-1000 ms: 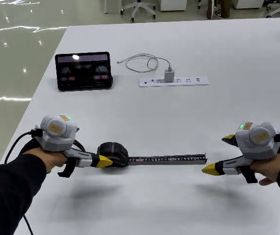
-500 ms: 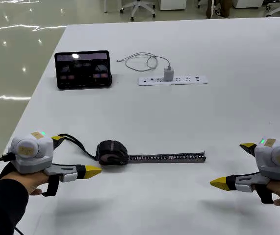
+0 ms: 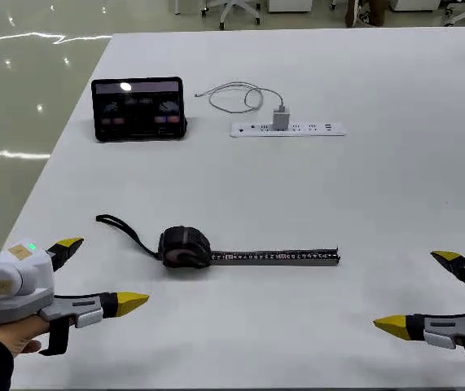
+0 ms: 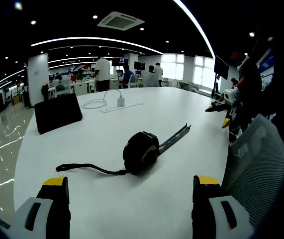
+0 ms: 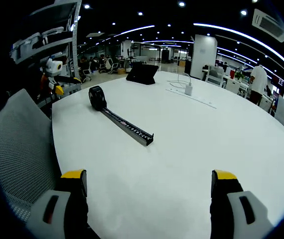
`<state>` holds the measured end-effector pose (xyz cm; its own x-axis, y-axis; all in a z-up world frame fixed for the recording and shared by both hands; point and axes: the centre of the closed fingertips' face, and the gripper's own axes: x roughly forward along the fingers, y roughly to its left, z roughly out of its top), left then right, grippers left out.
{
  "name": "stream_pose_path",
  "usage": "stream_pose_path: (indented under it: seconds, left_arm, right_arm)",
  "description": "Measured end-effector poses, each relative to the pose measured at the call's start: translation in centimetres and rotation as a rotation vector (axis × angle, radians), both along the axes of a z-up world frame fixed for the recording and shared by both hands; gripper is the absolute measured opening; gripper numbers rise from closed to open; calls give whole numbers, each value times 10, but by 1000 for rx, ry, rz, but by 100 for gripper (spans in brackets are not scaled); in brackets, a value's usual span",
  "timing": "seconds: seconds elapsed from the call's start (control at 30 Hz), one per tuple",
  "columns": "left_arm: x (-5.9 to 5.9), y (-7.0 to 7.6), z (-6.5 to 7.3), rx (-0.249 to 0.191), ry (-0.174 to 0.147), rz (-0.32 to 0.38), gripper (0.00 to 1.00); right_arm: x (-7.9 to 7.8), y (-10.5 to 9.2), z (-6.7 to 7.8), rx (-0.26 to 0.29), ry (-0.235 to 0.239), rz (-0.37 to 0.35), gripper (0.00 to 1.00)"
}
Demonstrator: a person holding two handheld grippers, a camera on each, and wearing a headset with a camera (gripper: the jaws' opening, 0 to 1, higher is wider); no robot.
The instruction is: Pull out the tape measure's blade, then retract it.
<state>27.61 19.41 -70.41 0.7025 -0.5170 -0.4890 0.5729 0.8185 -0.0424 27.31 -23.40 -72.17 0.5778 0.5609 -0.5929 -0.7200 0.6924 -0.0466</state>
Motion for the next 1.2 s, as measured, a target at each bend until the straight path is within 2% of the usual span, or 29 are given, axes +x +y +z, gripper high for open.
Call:
stream_pose_path:
  seconds: [0.13,0.2,0.27,0.33,0.47,0.5,0.57,0.67,1.2]
  left_arm:
    - [-6,0,-6,3,18,1,100]
    - [-8,-1,-6,3,19,3,100]
    - [-12,0,-4,5,22,8,100]
    - [-13,2,-2,-8,14,34,100]
    - [-16,2,-4,-11,25,40,100]
    - [-17,1,-4,-12,25,39,100]
    - [-19,2,-6,-8,45,42,100]
    - [-19,3,-4,-1,33,42,100]
    - [-21,5,4,10,41,39,100]
  right_arm:
    - [-12,-7,-3,-9,-4,-21,100]
    - [-18,-12,-5,18,15,-56,100]
    - [-22,-19,-7,14,24,-76,100]
    - [-23,-23,-6,20,19,-96,100]
    - [-24,-27,-6,27,19,-109,100]
    - [-24,-28,-5,26,19,-110,100]
    - [-25,-30,-5,17,19,-104,100]
    - [-26,-33,-4,10,17,-106,100]
    - [-33,-29,-3,4,26,-82,100]
